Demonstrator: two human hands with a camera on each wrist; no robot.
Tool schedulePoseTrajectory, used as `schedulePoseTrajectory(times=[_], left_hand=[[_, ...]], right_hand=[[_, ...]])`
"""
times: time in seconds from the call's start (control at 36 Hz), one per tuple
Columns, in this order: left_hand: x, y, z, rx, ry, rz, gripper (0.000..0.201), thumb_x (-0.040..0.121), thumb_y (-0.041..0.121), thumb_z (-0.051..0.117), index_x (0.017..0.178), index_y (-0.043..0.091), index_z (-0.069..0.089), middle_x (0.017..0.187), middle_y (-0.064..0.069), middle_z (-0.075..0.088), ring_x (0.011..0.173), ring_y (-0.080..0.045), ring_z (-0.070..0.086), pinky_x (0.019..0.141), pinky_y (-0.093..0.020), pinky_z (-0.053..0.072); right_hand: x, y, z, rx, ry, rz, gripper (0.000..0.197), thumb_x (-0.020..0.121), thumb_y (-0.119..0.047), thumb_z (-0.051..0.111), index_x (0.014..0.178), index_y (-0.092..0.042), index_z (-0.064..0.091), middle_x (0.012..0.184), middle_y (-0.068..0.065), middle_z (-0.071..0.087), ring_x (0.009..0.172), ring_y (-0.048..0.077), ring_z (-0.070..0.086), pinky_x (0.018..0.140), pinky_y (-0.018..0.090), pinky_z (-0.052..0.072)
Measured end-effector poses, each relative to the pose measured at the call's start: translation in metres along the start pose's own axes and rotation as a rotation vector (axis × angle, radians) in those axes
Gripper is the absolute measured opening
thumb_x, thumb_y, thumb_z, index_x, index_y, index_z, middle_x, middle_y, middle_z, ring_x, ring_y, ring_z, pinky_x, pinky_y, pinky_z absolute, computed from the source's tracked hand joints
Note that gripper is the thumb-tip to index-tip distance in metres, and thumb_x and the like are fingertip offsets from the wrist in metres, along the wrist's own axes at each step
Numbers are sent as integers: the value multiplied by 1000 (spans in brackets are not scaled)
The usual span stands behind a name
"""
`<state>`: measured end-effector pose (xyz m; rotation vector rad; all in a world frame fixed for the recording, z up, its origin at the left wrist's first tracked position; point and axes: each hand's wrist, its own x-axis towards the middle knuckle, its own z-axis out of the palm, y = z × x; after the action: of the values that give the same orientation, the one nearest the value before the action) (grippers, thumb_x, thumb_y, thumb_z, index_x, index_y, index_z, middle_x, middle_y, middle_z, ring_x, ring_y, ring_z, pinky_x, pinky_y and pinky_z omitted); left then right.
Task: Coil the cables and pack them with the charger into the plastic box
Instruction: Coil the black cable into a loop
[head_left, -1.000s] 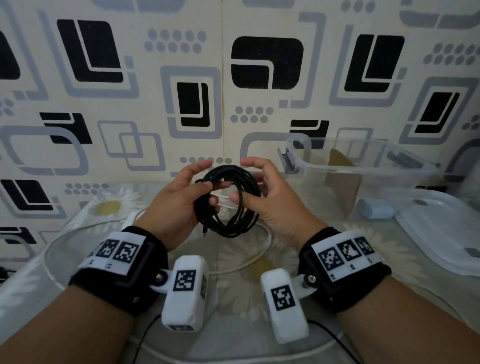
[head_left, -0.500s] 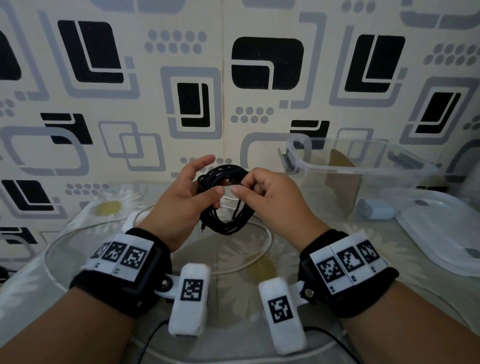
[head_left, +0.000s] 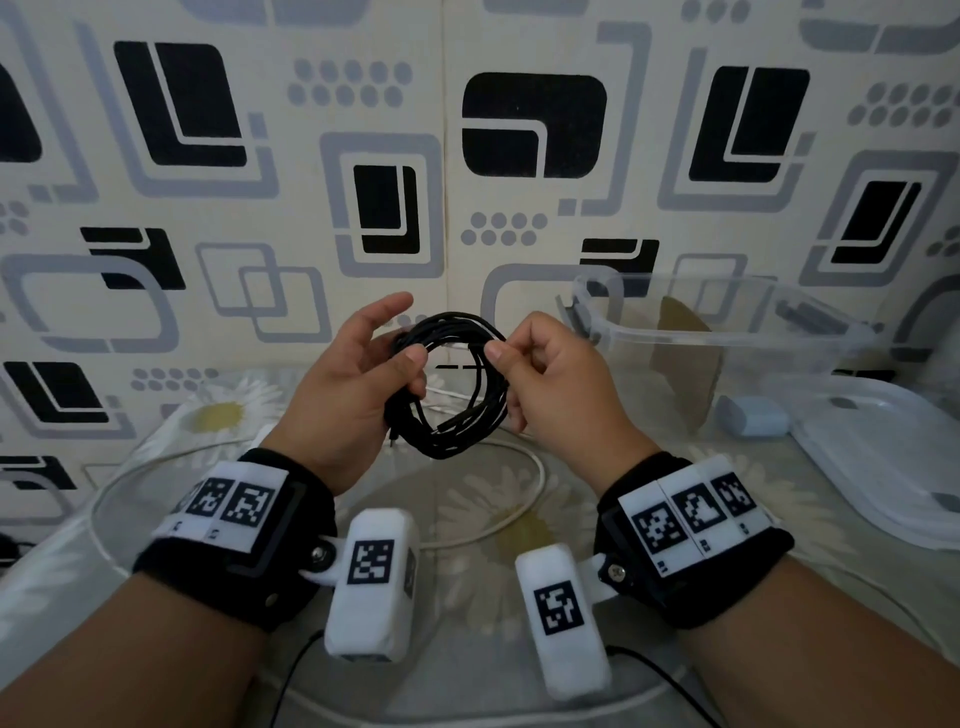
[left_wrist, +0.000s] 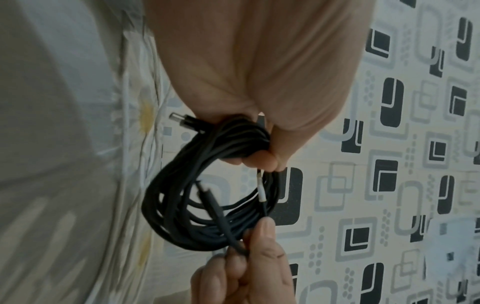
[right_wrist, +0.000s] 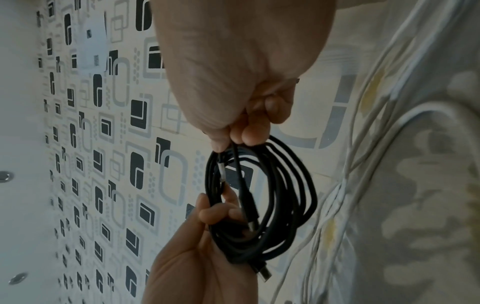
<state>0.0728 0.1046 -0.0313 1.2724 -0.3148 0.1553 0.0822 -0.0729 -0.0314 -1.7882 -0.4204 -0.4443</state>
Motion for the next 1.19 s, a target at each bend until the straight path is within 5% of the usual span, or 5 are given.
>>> schedulePoseTrajectory(times=[0.25,0.58,0.83,1.06,1.19], left_hand=[[2,-6,-4,-140,12,-50,47,89,3,52,133,18,51,79,2,58,61,-9,52,69,-23,50],[4,-1,-2,-244,85,-20,40,98,2,45,135,17,50,75,3,55,64,-9,48,67,-21,51],[6,-3,-4,-282,82,-19,38,98,3,44,134,16,49,85,-2,53,65,-9,53,69,-22,52],[5,-7,-1,-99,96,-106,26,93,16,57,118,21,60,109,-2,69,103,-16,68,88,-34,52],[3,-12,-1,50,73,-97,19,90,22,61,108,23,66,97,5,72,97,-13,67,86,-28,52]], right_hand=[[-1,8,-1,17,-27,44,29,85,-20,72,79,-14,44,55,3,56,43,16,54,50,29,48],[-5,12,1,93,-298,324,59,68,-63,67,111,-23,59,100,3,69,68,9,61,63,27,44],[-8,13,6,326,-312,362,16,92,-15,62,107,-11,60,88,1,72,69,14,69,57,25,49],[-5,15,5,313,-189,287,7,92,-13,62,99,-14,62,88,3,71,70,15,68,57,24,49],[-3,15,4,305,-122,235,4,92,-14,62,92,-17,61,86,4,70,68,15,66,56,24,47]])
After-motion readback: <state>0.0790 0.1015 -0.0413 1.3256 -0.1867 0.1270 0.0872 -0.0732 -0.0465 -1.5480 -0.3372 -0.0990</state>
